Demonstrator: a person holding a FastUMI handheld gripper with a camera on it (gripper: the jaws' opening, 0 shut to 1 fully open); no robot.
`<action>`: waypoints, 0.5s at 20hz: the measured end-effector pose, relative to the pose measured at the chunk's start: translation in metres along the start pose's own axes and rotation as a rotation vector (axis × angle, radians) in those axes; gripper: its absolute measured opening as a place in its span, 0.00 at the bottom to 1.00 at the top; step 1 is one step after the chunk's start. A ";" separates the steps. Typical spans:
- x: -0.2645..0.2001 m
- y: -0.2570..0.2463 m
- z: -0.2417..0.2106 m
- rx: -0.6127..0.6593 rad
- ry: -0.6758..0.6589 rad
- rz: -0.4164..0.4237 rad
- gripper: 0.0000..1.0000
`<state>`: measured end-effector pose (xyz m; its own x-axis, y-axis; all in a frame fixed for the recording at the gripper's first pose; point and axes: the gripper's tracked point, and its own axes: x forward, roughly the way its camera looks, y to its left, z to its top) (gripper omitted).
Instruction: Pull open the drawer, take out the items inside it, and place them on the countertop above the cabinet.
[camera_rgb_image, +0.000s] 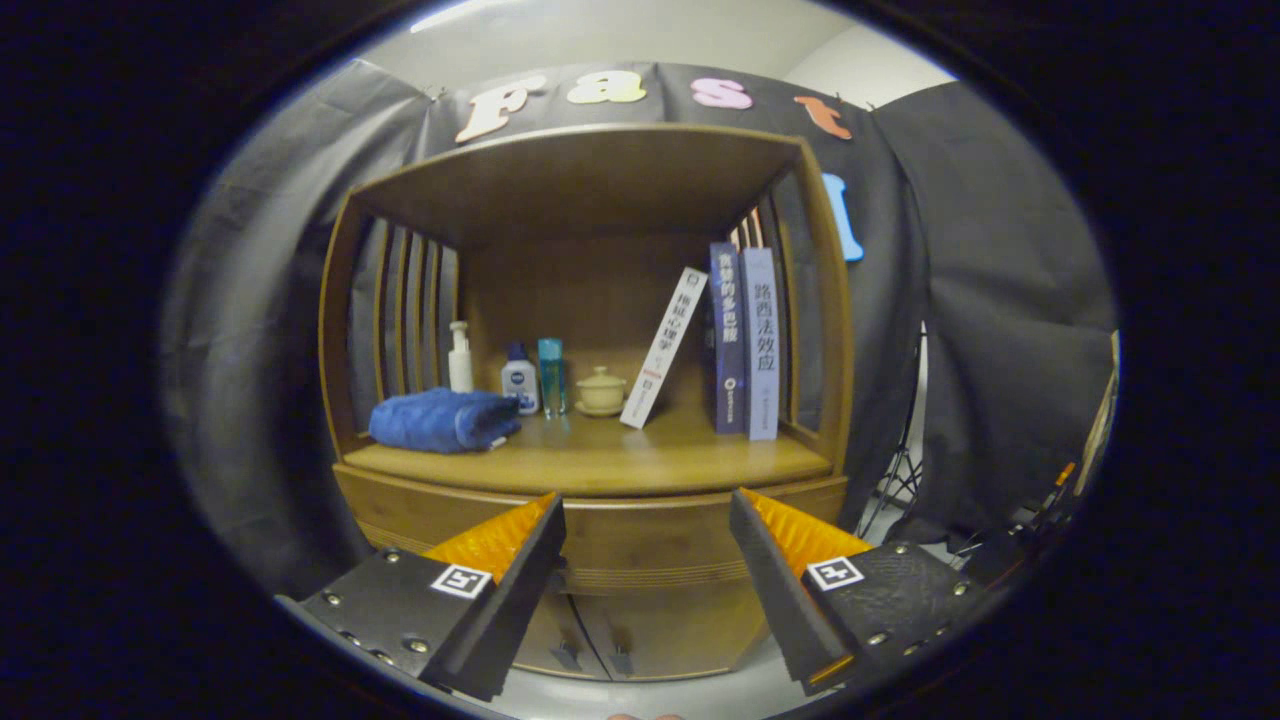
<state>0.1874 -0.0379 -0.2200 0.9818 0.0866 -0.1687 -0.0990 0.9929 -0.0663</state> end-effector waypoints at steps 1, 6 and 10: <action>0.009 0.003 -0.008 -0.010 0.010 0.007 0.99; 0.033 0.032 -0.042 -0.025 0.049 0.058 0.99; 0.041 0.070 -0.070 -0.014 0.095 0.113 0.99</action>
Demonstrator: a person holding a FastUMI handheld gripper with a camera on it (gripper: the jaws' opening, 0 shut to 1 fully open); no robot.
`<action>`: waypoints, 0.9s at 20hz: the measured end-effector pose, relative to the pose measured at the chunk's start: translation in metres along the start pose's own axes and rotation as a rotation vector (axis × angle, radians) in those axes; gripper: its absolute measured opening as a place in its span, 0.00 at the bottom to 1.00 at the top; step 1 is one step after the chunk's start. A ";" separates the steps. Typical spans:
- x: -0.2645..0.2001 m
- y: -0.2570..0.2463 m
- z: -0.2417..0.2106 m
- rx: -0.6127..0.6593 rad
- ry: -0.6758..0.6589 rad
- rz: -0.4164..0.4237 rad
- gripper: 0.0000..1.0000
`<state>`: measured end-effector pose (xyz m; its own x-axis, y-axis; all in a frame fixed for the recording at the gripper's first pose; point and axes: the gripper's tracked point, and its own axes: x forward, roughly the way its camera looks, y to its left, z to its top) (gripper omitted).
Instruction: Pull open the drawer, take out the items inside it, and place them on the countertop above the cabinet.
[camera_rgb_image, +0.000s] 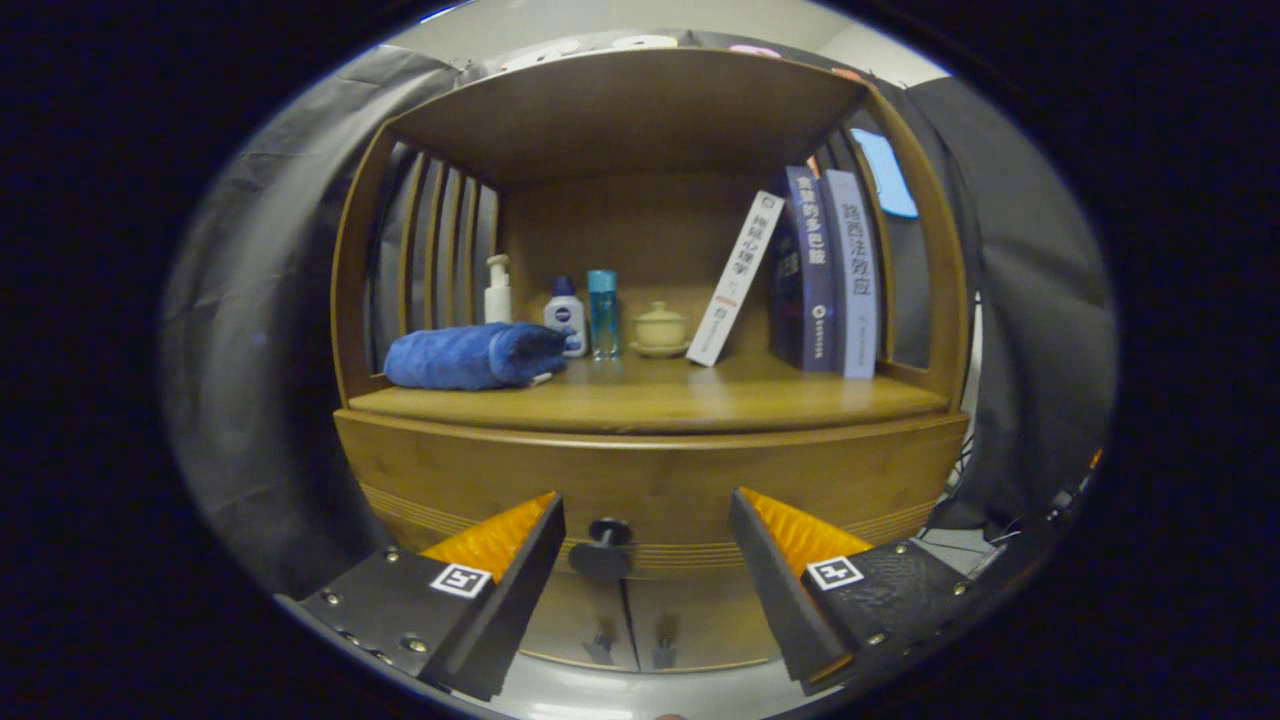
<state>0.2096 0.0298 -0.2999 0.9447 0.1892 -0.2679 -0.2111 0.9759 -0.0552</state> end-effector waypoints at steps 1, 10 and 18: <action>0.004 0.005 -0.005 -0.008 0.009 0.005 0.99; 0.030 0.021 -0.042 0.042 0.106 0.007 0.68; 0.032 0.014 -0.040 0.044 0.022 -0.061 0.43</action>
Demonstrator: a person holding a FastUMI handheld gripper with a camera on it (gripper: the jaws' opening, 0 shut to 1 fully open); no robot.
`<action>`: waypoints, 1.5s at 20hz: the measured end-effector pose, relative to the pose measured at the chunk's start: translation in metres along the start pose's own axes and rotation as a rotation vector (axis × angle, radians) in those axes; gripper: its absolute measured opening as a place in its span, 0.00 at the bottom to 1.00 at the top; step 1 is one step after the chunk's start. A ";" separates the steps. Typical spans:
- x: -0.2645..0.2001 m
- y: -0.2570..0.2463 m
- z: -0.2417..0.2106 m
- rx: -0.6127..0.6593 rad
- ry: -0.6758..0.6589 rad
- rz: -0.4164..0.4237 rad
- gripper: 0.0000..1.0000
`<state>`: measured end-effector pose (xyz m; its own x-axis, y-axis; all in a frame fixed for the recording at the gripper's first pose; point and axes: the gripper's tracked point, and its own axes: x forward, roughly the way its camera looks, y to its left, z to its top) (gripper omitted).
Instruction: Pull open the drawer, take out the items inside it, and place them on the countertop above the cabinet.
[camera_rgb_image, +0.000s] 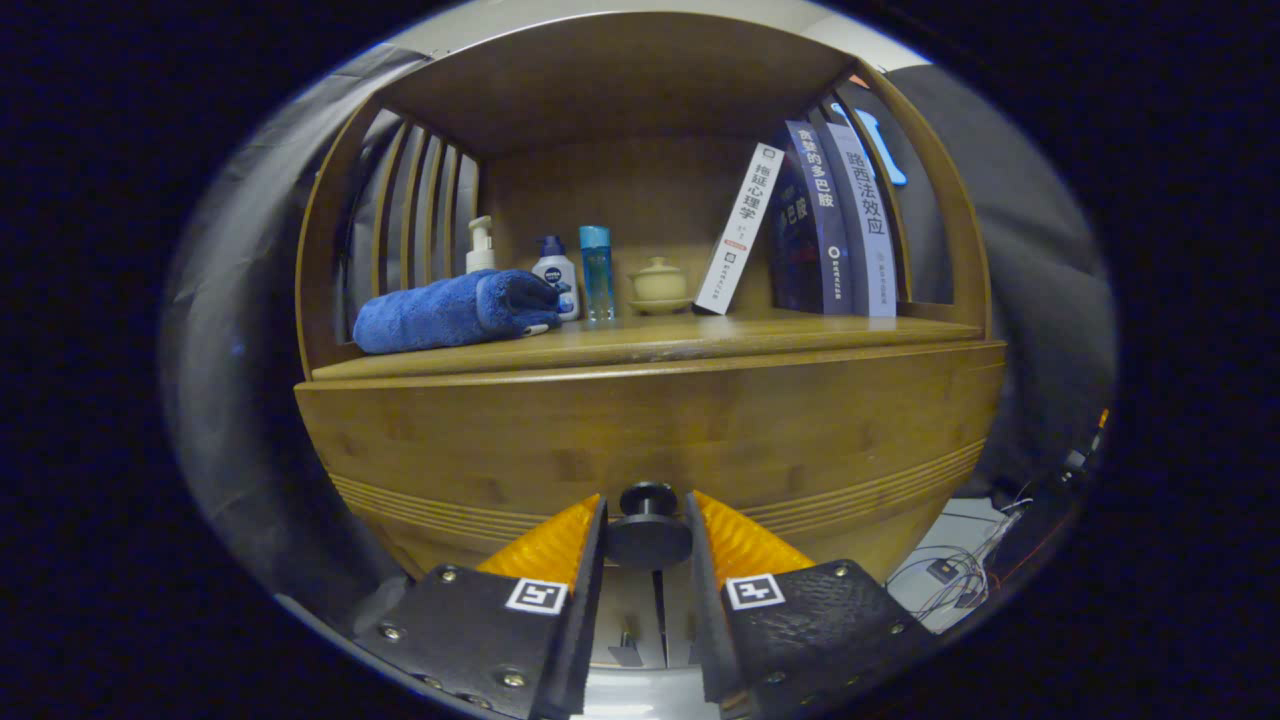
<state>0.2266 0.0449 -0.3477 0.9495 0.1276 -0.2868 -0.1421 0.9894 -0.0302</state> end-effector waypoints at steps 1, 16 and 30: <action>0.002 0.000 -0.001 -0.003 0.000 0.018 0.41; -0.122 -0.007 -0.024 -0.026 0.024 0.001 0.35; -0.179 -0.004 -0.032 -0.001 0.017 -0.007 0.25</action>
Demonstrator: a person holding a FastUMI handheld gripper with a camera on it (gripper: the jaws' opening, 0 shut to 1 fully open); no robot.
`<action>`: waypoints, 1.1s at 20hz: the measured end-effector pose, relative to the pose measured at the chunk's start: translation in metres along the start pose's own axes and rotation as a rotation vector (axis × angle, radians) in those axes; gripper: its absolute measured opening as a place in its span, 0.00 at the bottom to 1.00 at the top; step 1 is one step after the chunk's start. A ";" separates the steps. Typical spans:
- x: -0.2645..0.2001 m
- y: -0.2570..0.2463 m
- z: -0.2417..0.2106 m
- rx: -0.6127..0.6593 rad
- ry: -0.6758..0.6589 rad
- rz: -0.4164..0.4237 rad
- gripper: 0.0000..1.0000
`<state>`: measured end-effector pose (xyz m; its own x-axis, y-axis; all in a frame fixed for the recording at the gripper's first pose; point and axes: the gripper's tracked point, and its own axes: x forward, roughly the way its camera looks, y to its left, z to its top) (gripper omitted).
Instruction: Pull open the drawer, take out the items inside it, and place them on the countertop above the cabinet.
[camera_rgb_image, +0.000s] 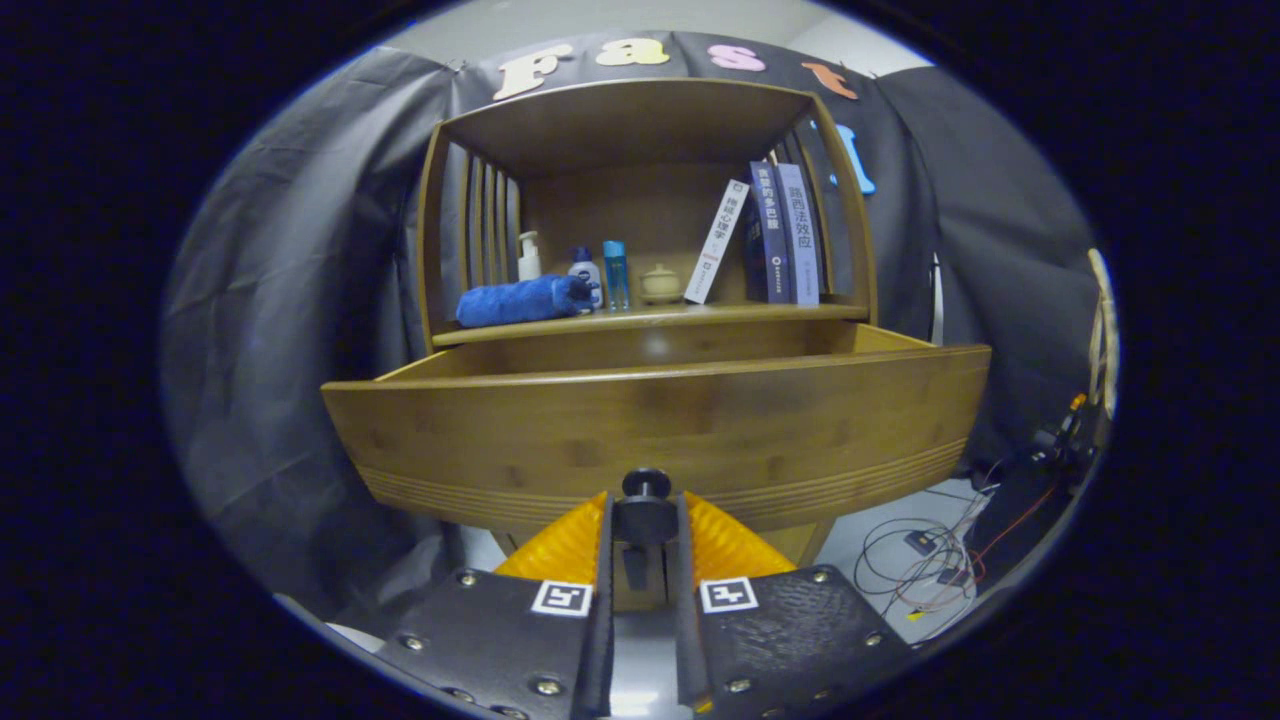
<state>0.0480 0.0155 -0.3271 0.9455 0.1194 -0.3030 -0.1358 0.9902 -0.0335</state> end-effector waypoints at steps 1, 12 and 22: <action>0.000 0.000 0.000 0.007 -0.005 -0.003 0.25; 0.008 0.000 -0.002 -0.010 -0.038 -0.014 0.37; -0.017 -0.040 0.014 -0.040 -0.034 -0.119 0.01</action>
<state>0.0417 -0.0251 -0.3077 0.9650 0.0047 -0.2621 -0.0334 0.9939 -0.1052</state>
